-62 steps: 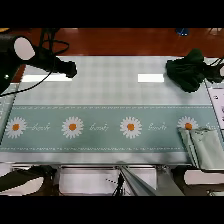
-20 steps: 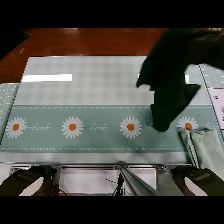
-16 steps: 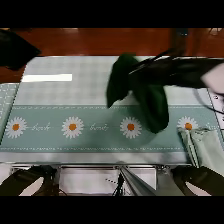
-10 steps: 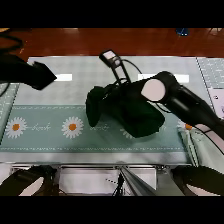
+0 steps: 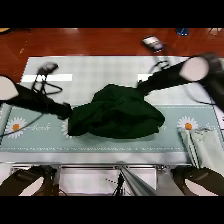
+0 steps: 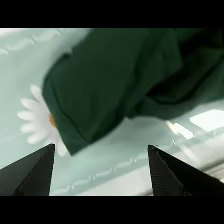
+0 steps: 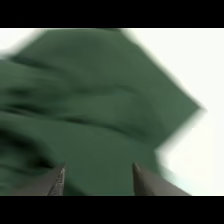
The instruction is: Fold the shirts.
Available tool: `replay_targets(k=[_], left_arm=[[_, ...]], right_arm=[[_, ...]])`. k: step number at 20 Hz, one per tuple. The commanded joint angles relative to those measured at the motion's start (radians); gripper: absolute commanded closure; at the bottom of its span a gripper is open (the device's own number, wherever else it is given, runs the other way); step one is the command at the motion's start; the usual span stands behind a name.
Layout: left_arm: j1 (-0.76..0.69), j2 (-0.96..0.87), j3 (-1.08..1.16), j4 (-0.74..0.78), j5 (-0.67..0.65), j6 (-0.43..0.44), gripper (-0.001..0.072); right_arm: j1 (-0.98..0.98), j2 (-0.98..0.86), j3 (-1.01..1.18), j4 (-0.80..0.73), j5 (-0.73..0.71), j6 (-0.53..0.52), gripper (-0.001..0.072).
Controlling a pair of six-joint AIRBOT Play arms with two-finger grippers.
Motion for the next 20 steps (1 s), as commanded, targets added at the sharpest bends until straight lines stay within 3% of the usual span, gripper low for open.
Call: replay_targets(k=[1, 6, 9, 12, 20], left_arm=[[0.027, 0.003, -0.169, -0.123, 0.051, 0.048, 0.0006], [0.231, 0.034, -0.303, -0.181, 0.065, 0.146, 0.0006], [0.330, 0.020, -0.343, -0.212, 0.064, 0.202, 0.0006], [0.323, 0.007, -0.385, -0.286, 0.071, 0.254, 0.0006], [0.244, -0.122, -0.457, -0.320, 0.319, 0.253, 0.0008]], right_arm=[[-0.266, 0.078, 0.000, -0.095, 0.150, -0.033, 0.0215], [-0.634, 0.088, -0.015, 0.147, 0.188, -0.106, 0.0214], [-0.748, 0.088, -0.049, 0.280, 0.171, -0.145, 0.0214], [-0.771, 0.088, -0.085, 0.280, 0.171, -0.159, 0.0214], [-0.769, 0.088, -0.185, 0.294, 0.195, -0.172, 0.0214]])
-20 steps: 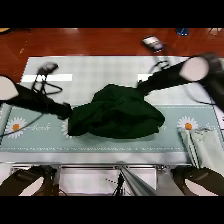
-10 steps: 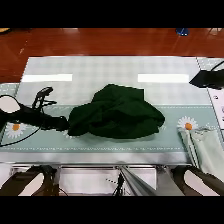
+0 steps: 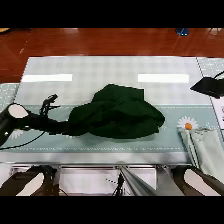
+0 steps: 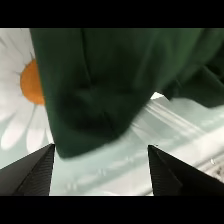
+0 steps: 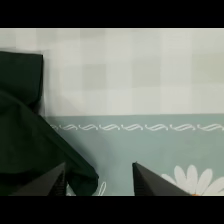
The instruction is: Fold the shirts.
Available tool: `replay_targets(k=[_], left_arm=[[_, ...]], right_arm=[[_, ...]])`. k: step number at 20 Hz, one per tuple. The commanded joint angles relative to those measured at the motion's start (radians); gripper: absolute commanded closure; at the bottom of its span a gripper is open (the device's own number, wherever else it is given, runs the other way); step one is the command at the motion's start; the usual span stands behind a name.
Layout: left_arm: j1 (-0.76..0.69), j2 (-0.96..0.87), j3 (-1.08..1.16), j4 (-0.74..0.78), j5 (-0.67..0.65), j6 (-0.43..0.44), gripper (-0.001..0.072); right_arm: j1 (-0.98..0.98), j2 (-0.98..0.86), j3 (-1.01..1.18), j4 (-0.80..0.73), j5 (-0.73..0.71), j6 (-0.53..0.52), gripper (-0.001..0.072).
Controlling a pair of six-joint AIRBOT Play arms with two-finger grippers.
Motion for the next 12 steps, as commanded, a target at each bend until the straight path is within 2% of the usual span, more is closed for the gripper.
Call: replay_targets(k=[1, 2, 3, 5, 8, 10, 12], left_arm=[[-0.021, -0.096, -0.015, -0.013, 0.133, -0.008, 0.0092], [-0.018, -0.122, -0.015, -0.014, 0.152, -0.013, 0.0325], [-0.018, -0.142, -0.015, -0.013, 0.160, -0.013, 0.0511], [-0.018, -0.148, -0.015, -0.013, 0.154, -0.011, 0.0679], [-0.018, -0.134, -0.014, -0.013, 0.133, -0.011, 0.0678], [-0.018, -0.119, -0.014, -0.013, 0.119, -0.010, 0.0678], [-0.018, -0.101, -0.012, -0.013, 0.104, -0.007, 0.0678]], right_arm=[[-0.004, 0.000, -0.044, 0.007, 0.026, -0.006, 0.0213], [-0.004, 0.000, -0.055, 0.007, 0.034, -0.007, 0.0213], [-0.004, 0.000, -0.066, 0.007, 0.041, -0.010, 0.0214], [-0.004, 0.000, -0.109, 0.006, 0.042, -0.021, 0.0213], [-0.004, 0.000, -0.230, 0.026, 0.023, -0.048, 0.0213], [-0.004, 0.000, -0.324, 0.072, -0.019, -0.074, 0.0125], [-0.004, 0.000, -0.402, 0.108, -0.101, -0.074, 0.0125]])
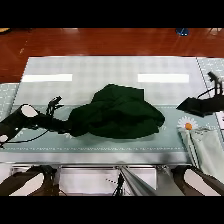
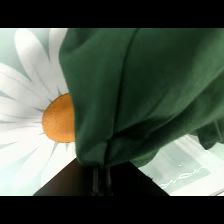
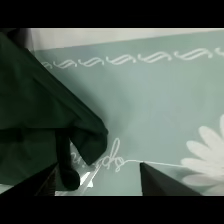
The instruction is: Fold the shirts.
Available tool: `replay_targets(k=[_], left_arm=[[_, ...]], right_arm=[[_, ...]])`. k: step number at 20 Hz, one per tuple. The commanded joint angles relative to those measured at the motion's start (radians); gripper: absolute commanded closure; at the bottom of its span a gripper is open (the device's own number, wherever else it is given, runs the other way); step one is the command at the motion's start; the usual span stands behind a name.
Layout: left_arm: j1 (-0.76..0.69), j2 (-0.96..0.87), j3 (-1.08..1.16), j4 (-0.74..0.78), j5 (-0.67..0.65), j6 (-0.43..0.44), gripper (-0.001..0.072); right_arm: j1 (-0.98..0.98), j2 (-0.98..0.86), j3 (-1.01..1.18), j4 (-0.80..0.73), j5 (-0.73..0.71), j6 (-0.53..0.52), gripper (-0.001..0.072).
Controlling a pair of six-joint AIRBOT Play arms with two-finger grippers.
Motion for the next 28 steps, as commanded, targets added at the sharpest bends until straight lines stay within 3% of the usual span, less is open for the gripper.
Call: replay_targets(k=[1, 4, 10, 15, 19, 24, 28], left_arm=[[0.000, 0.025, 0.003, -0.002, -0.026, 0.003, 0.0678], [0.000, 0.047, 0.003, -0.002, -0.042, 0.003, 0.0678], [0.000, 0.051, 0.003, -0.002, -0.050, 0.003, 0.0678], [0.000, 0.051, 0.046, -0.002, -0.049, 0.003, 0.0678], [0.000, 0.051, 0.116, -0.001, -0.050, 0.003, 0.0678], [0.000, 0.089, 0.355, 0.028, -0.109, 0.006, 0.0679], [0.000, 0.182, 0.711, 0.223, -0.167, -0.006, 0.0679]], right_arm=[[0.000, 0.000, -0.141, 0.084, -0.128, -0.021, 0.0125], [0.000, -0.017, -0.206, 0.156, -0.227, -0.023, 0.0127], [0.001, -0.169, -0.217, 0.301, -0.230, -0.108, 0.0184], [0.081, -0.234, -0.217, 0.288, -0.261, -0.108, 0.0192], [0.203, -0.239, -0.189, 0.282, -0.325, -0.093, 0.0681], [0.203, -0.101, 0.076, 0.166, -0.164, -0.089, 0.0681], [0.203, 0.124, 0.353, -0.111, -0.235, 0.060, 0.0681]])
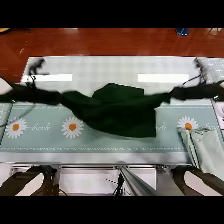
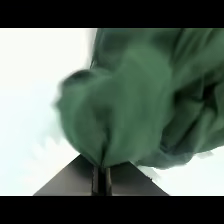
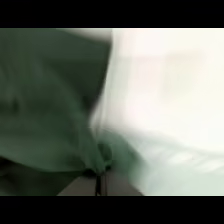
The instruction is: Fold the shirts.
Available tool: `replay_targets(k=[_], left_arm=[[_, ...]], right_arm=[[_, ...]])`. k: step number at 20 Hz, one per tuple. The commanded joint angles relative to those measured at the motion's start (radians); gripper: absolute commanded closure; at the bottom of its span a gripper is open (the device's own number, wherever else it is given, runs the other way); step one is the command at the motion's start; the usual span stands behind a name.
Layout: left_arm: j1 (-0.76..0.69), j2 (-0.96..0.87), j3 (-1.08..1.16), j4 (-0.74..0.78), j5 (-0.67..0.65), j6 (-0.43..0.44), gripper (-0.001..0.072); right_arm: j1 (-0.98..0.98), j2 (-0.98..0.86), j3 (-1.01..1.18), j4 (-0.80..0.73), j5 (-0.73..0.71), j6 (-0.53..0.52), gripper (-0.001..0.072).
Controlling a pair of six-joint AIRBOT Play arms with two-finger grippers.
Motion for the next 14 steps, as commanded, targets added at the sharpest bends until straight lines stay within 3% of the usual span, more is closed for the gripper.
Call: replay_targets(k=[1, 4, 8, 14], left_arm=[[0.000, 0.072, 0.314, 0.196, -0.048, -0.027, 0.0679], [0.000, 0.112, 0.579, 0.319, -0.047, -0.063, 0.0679], [0.000, 0.139, 0.803, 0.323, -0.048, -0.089, 0.0679], [0.000, 0.254, 0.836, 0.330, -0.055, -0.084, 0.0679]], right_arm=[[0.004, 0.183, 0.235, -0.273, -0.056, 0.132, 0.0682], [0.004, 0.300, 0.375, -0.435, -0.092, 0.243, 0.0682], [0.004, 0.368, 0.505, -0.451, -0.042, 0.303, 0.0682], [0.004, 0.371, 0.641, -0.452, 0.356, 0.322, 0.0682]])
